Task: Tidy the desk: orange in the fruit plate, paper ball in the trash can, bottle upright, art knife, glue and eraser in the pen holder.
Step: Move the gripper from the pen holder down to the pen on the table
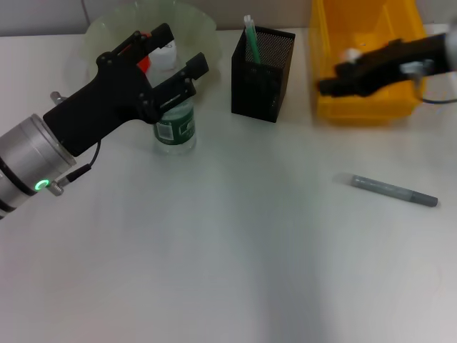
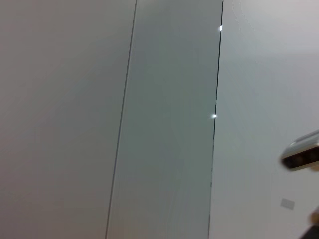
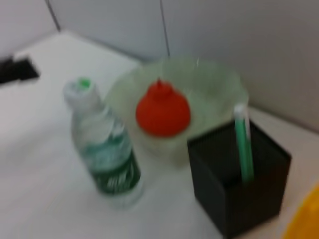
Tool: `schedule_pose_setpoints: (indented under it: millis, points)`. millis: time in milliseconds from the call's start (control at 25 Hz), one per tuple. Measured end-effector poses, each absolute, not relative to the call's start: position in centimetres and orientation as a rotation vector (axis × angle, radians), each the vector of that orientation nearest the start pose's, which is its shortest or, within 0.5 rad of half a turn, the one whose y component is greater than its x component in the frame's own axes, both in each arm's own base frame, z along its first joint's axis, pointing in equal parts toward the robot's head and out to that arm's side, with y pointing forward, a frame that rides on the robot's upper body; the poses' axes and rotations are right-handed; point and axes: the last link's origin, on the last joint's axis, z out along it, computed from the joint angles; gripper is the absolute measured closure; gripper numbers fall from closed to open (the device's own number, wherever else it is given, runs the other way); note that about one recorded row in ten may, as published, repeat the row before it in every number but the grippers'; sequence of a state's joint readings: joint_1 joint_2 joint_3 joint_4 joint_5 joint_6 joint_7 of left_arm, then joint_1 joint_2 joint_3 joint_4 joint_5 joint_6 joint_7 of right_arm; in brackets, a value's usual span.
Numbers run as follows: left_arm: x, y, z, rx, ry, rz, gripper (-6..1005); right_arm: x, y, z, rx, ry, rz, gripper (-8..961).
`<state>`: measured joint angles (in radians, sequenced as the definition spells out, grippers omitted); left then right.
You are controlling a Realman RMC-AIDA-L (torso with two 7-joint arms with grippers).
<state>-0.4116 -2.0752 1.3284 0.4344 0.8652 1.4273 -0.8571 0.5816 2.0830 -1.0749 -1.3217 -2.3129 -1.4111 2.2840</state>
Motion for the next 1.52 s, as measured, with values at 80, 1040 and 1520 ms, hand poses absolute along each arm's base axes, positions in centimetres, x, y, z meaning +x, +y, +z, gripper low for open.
schedule_pose_setpoints:
  millis: [80, 1040, 1520]
  points:
    - [-23.4, 32.2, -2.0, -2.254, -0.353, -1.224, 262, 17.7, 37.5, 6.1, -2.601, 0.812, 0.046, 472]
    - [-23.6, 32.2, -1.9, -2.245, -0.323, -1.206, 264, 24.0, 35.3, 4.9, -2.678, 0.779, -0.615, 479]
    - [-23.6, 32.3, -1.7, -2.236, -0.322, -1.208, 265, 24.2, 36.2, 2.8, -2.669, 0.696, -0.77, 482]
